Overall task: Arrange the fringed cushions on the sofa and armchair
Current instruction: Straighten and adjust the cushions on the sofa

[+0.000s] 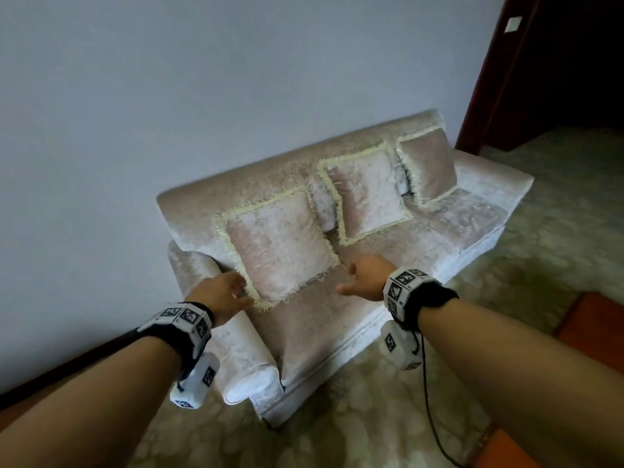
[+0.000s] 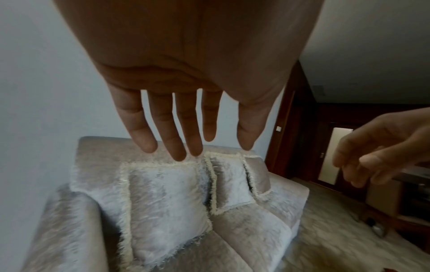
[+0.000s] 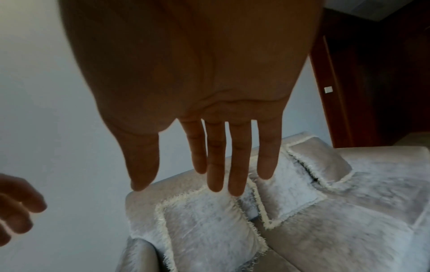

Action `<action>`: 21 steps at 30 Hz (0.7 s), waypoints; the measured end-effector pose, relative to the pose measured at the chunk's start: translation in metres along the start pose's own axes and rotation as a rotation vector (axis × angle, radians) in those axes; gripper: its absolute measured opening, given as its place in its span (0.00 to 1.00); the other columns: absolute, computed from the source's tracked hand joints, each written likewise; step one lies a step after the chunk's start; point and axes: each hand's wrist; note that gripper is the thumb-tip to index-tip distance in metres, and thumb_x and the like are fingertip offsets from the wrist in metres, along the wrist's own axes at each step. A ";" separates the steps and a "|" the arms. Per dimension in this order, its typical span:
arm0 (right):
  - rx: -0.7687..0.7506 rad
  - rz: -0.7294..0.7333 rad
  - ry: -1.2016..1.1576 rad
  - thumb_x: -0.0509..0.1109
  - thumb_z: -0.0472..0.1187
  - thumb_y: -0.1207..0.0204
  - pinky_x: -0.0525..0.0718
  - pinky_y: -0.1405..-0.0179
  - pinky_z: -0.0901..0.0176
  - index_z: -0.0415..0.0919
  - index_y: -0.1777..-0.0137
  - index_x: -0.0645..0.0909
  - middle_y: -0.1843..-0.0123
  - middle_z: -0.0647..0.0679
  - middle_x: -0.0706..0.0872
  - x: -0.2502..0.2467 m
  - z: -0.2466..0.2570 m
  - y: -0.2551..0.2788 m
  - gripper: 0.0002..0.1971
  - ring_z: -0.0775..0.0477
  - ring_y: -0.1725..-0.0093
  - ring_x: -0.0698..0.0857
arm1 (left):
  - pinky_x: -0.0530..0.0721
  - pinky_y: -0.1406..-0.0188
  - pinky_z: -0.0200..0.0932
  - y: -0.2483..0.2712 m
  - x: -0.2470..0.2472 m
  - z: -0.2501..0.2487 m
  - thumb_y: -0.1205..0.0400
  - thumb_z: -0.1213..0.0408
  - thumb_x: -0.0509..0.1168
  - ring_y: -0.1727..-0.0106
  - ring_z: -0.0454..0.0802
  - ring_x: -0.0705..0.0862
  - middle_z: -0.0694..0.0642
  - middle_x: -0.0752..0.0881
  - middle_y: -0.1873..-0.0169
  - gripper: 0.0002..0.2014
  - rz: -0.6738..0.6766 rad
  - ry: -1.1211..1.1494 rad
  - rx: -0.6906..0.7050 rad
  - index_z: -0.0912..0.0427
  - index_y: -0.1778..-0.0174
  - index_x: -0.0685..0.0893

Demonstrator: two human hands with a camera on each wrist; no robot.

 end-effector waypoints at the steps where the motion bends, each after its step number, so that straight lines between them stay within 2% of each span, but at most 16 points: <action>1: 0.017 0.003 0.010 0.73 0.64 0.22 0.86 0.37 0.43 0.36 0.33 0.82 0.38 0.40 0.88 -0.003 -0.005 0.001 0.31 0.39 0.40 0.86 | 0.82 0.40 0.45 -0.008 0.004 -0.007 0.18 0.49 0.70 0.41 0.52 0.86 0.52 0.88 0.39 0.23 0.014 0.007 0.030 0.54 0.30 0.79; 3: 0.053 0.005 0.006 0.73 0.62 0.21 0.85 0.36 0.44 0.36 0.32 0.80 0.36 0.40 0.87 -0.009 -0.016 -0.001 0.31 0.39 0.38 0.86 | 0.82 0.41 0.44 -0.027 0.011 -0.020 0.19 0.48 0.71 0.43 0.51 0.85 0.52 0.87 0.38 0.24 0.036 0.045 0.066 0.53 0.29 0.79; 8: 0.077 0.037 0.027 0.73 0.63 0.21 0.84 0.34 0.45 0.34 0.31 0.82 0.34 0.39 0.87 -0.017 -0.044 -0.023 0.32 0.39 0.35 0.85 | 0.83 0.35 0.49 -0.070 0.030 -0.044 0.21 0.46 0.72 0.38 0.51 0.86 0.51 0.87 0.37 0.25 0.119 0.062 0.075 0.50 0.30 0.79; 12: 0.055 0.062 -0.038 0.72 0.65 0.22 0.84 0.34 0.41 0.29 0.31 0.83 0.33 0.33 0.87 -0.021 -0.072 -0.072 0.38 0.34 0.35 0.86 | 0.83 0.35 0.50 -0.112 0.032 -0.056 0.25 0.37 0.73 0.38 0.50 0.85 0.48 0.86 0.37 0.32 0.159 0.043 0.043 0.48 0.30 0.77; 15: 0.011 0.074 -0.088 0.71 0.67 0.22 0.83 0.32 0.39 0.28 0.28 0.81 0.32 0.31 0.86 -0.032 -0.093 -0.122 0.40 0.32 0.34 0.86 | 0.84 0.38 0.48 -0.153 0.023 -0.065 0.27 0.35 0.72 0.40 0.50 0.85 0.48 0.85 0.38 0.34 0.105 0.077 -0.036 0.49 0.29 0.77; 19: -0.049 0.049 -0.102 0.71 0.68 0.23 0.85 0.36 0.41 0.28 0.34 0.84 0.38 0.33 0.89 -0.056 -0.127 -0.188 0.39 0.34 0.38 0.88 | 0.84 0.41 0.46 -0.202 0.023 -0.086 0.26 0.36 0.72 0.40 0.51 0.86 0.51 0.86 0.37 0.34 0.051 0.120 -0.130 0.52 0.29 0.78; 21: -0.065 0.066 -0.088 0.70 0.69 0.24 0.86 0.46 0.45 0.30 0.45 0.88 0.49 0.35 0.91 -0.065 -0.145 -0.215 0.36 0.33 0.45 0.89 | 0.84 0.38 0.48 -0.220 0.025 -0.097 0.27 0.35 0.73 0.39 0.52 0.86 0.51 0.86 0.37 0.35 0.078 0.117 -0.160 0.51 0.29 0.78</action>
Point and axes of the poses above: each hand's wrist, its own y-axis away from the middle knuckle, its own x-axis out of the palm, z = x × y
